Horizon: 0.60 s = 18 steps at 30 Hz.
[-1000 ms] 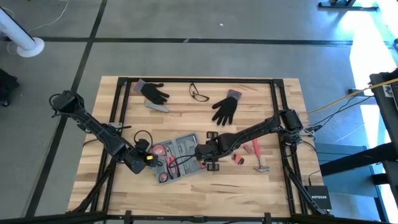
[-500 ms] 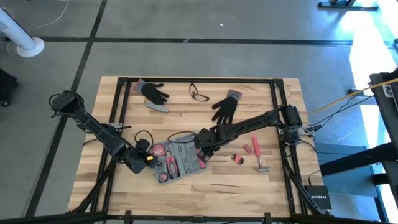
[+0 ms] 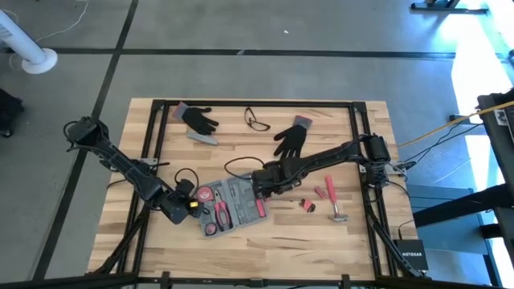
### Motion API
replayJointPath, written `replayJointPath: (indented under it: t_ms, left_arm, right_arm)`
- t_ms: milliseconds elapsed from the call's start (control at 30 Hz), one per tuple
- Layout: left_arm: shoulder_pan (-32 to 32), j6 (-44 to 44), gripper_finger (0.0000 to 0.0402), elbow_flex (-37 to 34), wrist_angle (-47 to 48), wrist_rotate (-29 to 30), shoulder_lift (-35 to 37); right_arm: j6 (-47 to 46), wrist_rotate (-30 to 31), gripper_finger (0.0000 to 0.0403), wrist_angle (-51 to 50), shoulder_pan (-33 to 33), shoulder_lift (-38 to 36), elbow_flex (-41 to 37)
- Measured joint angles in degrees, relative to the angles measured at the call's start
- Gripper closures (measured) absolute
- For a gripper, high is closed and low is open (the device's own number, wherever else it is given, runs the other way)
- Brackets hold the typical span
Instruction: Prefit tool cases
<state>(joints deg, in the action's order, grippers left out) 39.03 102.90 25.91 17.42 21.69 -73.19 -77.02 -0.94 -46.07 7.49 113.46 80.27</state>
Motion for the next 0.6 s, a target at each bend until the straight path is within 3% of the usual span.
replayJointPath:
  t_ms: [233, 600]
  left_arm:
    - [0.00, -1.80, 0.0295, 0.00, -0.01, -0.02, 0.00]
    - [0.00, -2.67, 0.0295, 0.00, 0.00, -0.13, 0.00]
  right_arm:
    - [-12.98, -1.34, 0.0157, 7.01, 0.04, 0.18, -2.65]
    - [-18.62, 1.41, 0.0157, 7.82, 0.04, 2.92, -2.56]
